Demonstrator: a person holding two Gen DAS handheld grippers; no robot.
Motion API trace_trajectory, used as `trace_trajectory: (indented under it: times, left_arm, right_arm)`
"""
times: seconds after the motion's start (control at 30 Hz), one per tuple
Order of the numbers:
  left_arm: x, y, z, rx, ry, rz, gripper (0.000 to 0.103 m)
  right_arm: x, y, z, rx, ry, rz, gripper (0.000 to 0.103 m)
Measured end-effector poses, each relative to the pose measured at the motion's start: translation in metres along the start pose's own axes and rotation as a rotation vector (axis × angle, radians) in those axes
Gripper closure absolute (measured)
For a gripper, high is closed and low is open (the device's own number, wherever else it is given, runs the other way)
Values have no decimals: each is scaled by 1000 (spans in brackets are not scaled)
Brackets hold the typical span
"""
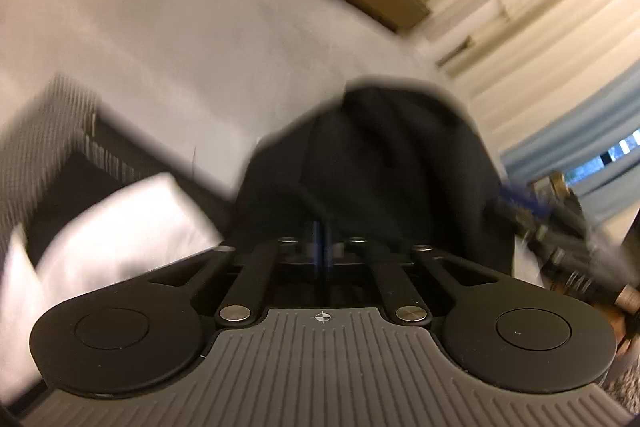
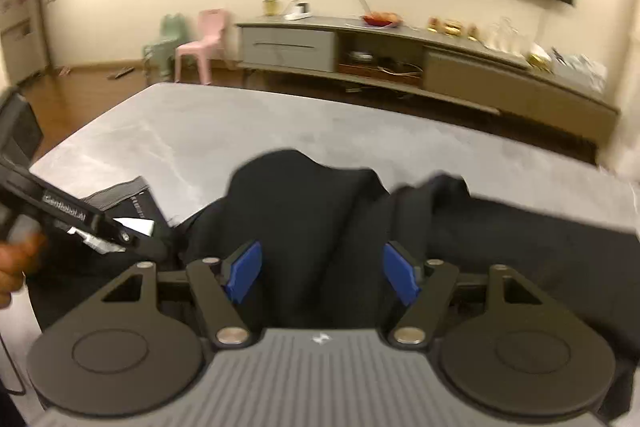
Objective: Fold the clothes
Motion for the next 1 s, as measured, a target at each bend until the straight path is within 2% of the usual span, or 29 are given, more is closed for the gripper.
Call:
trace_trajectory:
  times: [0.03, 0.1, 0.17, 0.2, 0.27, 0.33, 0.37, 0.43, 0.5, 0.57, 0.67, 0.73, 0.8, 0.83, 0.87, 0.93, 0.97, 1.0]
  left_arm:
    - [-8, 9, -26, -111, -18, 42, 103]
    - [-29, 23, -102, -369, -108, 125, 103]
    - [-50, 12, -195, -622, -191, 219, 103]
    - [-56, 7, -223, -690, -215, 246, 103]
    - [-48, -2, -195, -564, -181, 210, 103]
    - [-40, -12, -167, -437, -147, 175, 103]
    - [-37, -17, -153, -374, -130, 157, 81]
    - [-29, -27, -126, -247, -96, 121, 51]
    - [-20, -34, -94, -122, -56, 84, 49]
    - [-5, -30, -38, -12, 14, 35, 39]
    - [9, -20, 18, 82, 86, -35, 32]
    - [3, -16, 42, 143, 95, -43, 27]
    - [-9, -20, 59, 172, 110, -15, 34]
    - [-16, -20, 62, 161, 142, 3, 79]
    - [-22, -18, 62, 144, 160, 20, 96]
    - [-30, -6, 49, 73, 136, 53, 101]
    - [-37, 2, 38, 27, 116, 72, 102]
    - [-48, 13, 18, -40, 80, 94, 102]
  right_arm:
    - [-8, -9, -7, -26, -5, 45, 35]
    - [-24, -27, -17, -59, 0, 128, 35]
    - [-39, -44, -21, -51, -14, 167, 34]
    - [-46, -53, -22, -43, -23, 184, 34]
    - [-56, -65, -18, -14, -21, 216, 34]
    - [-59, -70, -7, -8, 20, 253, 34]
    - [-57, -67, -3, -16, 44, 267, 34]
    - [-48, -57, 5, -21, 89, 291, 34]
    - [-36, -48, 13, -15, 121, 292, 34]
    - [-24, -49, 14, -8, 130, 249, 32]
    - [-11, -64, 7, 2, 120, 161, 24]
    - [-13, -79, 5, 24, 108, 141, 24]
    - [-17, -92, 8, 62, 119, 148, 24]
    - [-20, -98, 10, 84, 136, 153, 24]
    - [-20, -101, 14, 110, 155, 150, 24]
    - [-14, -98, 25, 145, 179, 130, 24]
    - [-11, -96, 31, 160, 190, 119, 19]
    - [-6, -89, 36, 159, 200, 116, 20]
Point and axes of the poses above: each gripper's, at about its wrist camera, not at the fingertips, and z roughly the way its jaws point, x to its left, y to its top, the point moved 2 cm from there along z, roughly the way its jaws point, and after that the axes turned 13 degrees about x, right-handed, at the moved point
